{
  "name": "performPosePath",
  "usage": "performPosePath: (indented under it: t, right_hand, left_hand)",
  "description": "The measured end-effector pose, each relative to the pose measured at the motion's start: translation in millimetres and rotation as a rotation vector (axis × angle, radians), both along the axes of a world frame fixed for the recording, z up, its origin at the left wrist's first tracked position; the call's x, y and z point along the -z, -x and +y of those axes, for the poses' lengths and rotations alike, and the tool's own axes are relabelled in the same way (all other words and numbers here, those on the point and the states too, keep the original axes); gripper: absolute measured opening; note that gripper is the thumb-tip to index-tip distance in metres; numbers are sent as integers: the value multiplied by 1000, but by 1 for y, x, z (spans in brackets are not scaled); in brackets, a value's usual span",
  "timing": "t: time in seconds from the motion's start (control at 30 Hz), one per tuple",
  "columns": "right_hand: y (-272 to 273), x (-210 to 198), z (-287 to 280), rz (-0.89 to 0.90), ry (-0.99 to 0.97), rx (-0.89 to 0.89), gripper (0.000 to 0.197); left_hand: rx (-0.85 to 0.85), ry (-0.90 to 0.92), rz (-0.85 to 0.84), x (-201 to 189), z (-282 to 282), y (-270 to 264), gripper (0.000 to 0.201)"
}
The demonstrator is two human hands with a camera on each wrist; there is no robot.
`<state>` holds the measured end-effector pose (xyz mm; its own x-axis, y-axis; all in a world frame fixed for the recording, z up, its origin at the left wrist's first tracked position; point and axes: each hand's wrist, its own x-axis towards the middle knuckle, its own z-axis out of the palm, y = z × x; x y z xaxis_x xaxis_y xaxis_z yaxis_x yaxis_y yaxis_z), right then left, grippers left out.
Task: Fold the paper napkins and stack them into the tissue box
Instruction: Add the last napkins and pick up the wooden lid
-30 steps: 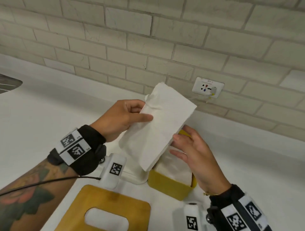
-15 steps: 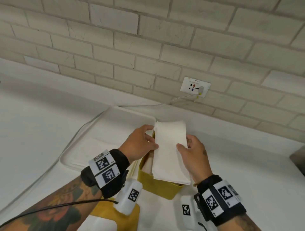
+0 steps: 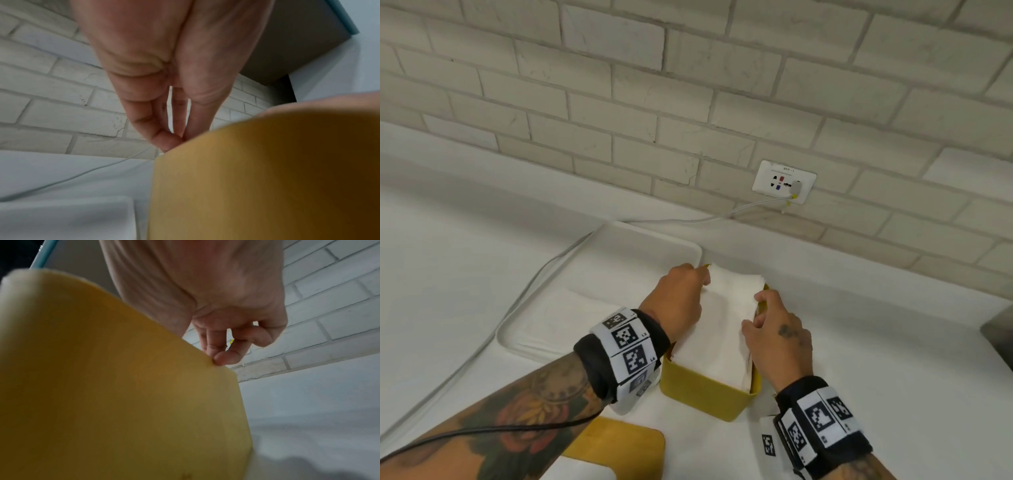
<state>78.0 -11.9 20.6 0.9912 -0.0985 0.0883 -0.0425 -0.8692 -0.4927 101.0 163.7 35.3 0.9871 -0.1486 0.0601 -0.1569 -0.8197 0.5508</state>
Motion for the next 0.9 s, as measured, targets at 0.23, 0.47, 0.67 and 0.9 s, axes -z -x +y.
performPosePath:
  t: [0.23, 0.47, 0.67, 0.9]
  right_hand:
    - [0, 3, 1, -2, 183, -55, 35]
    - [29, 3, 7, -179, 268, -438, 42]
    - [46, 26, 10, -191, 390, -613, 45]
    - [45, 27, 3, -147, 309, -658, 37]
  left_hand:
    - [130, -203, -55, 4, -2, 3, 43]
    - [414, -667, -111, 6, -3, 12, 24]
    - [509, -809, -8, 2, -14, 10, 21]
    - [428, -175, 6, 0, 14, 1, 35]
